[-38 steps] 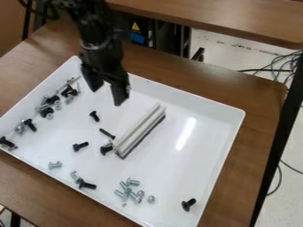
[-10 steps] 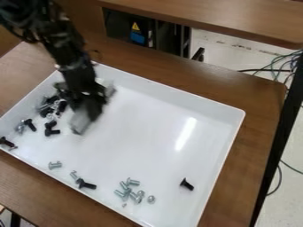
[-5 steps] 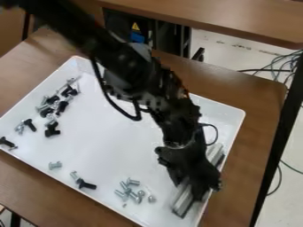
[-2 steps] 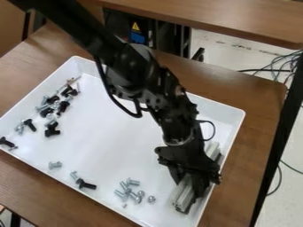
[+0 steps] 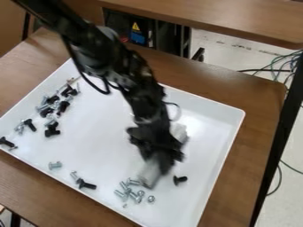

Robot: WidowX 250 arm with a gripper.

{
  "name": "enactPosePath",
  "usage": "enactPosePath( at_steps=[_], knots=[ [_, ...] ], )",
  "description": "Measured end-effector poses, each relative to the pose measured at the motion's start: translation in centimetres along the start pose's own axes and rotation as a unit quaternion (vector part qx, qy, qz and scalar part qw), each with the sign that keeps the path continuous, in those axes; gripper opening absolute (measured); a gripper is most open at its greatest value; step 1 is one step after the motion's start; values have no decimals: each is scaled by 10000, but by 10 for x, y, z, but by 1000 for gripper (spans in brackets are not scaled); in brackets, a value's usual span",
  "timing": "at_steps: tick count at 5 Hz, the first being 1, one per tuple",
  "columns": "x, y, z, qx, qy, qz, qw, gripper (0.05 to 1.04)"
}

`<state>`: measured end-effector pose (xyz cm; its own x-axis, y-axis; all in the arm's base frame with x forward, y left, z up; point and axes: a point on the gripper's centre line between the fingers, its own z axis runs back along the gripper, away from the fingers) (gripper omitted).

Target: Sweep into pile

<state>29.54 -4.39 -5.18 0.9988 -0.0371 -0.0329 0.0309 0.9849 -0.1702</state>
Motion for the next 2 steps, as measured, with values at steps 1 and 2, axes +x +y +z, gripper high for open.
enactPosePath(
  at_steps=[1, 2],
  knots=[
    [-4, 49, 11, 318, 70, 141, 9994, 362],
    [-19, 96, 20, 494, 190, 334, 9980, 362]
  ],
)
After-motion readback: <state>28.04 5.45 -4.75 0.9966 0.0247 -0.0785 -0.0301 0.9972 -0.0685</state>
